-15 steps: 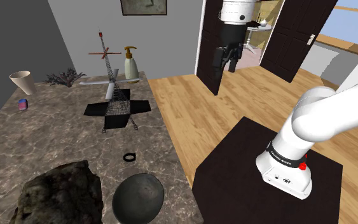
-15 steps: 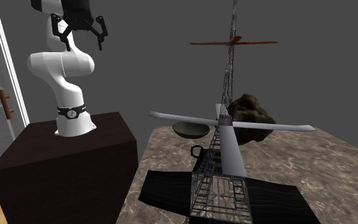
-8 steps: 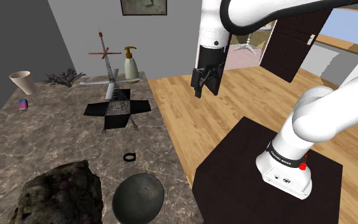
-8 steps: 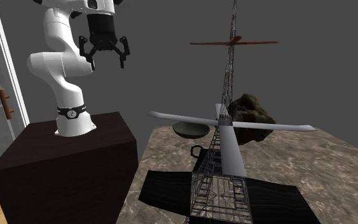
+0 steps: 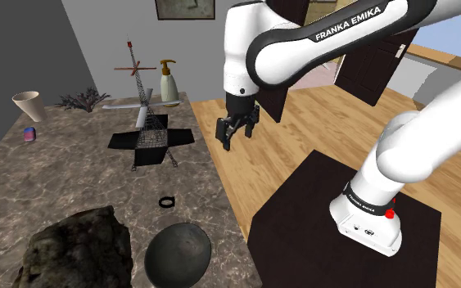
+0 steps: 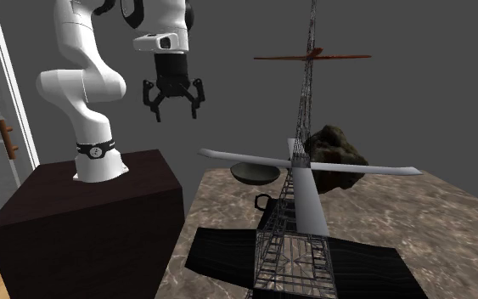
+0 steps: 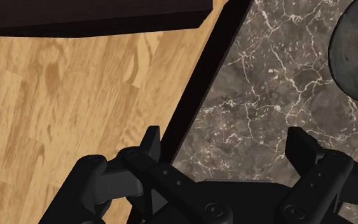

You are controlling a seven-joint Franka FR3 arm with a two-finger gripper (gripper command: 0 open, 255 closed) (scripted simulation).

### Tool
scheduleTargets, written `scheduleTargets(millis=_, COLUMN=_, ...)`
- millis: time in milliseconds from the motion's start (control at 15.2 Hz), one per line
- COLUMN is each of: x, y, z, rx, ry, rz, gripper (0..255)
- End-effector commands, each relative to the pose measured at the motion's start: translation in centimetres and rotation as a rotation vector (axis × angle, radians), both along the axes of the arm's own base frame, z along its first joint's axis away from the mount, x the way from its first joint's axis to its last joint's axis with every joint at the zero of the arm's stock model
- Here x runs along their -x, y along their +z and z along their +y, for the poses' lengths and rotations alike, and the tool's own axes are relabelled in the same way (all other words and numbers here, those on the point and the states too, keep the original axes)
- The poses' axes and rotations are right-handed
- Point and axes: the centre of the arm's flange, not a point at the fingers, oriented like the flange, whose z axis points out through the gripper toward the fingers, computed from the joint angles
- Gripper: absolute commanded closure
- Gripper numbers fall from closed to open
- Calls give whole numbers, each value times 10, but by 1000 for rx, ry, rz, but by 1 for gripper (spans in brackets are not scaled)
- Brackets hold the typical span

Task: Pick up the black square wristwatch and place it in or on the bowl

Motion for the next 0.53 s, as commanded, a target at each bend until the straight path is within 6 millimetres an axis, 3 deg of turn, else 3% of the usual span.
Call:
scheduleTargets(millis=0, x=-12, y=-16, z=20, rx=0, ry=-6, rz=-6, gripper=0)
scheduleTargets(millis=462, x=-47, y=-76, z=80, rx=10, ry=-23, rz=-23, gripper=0)
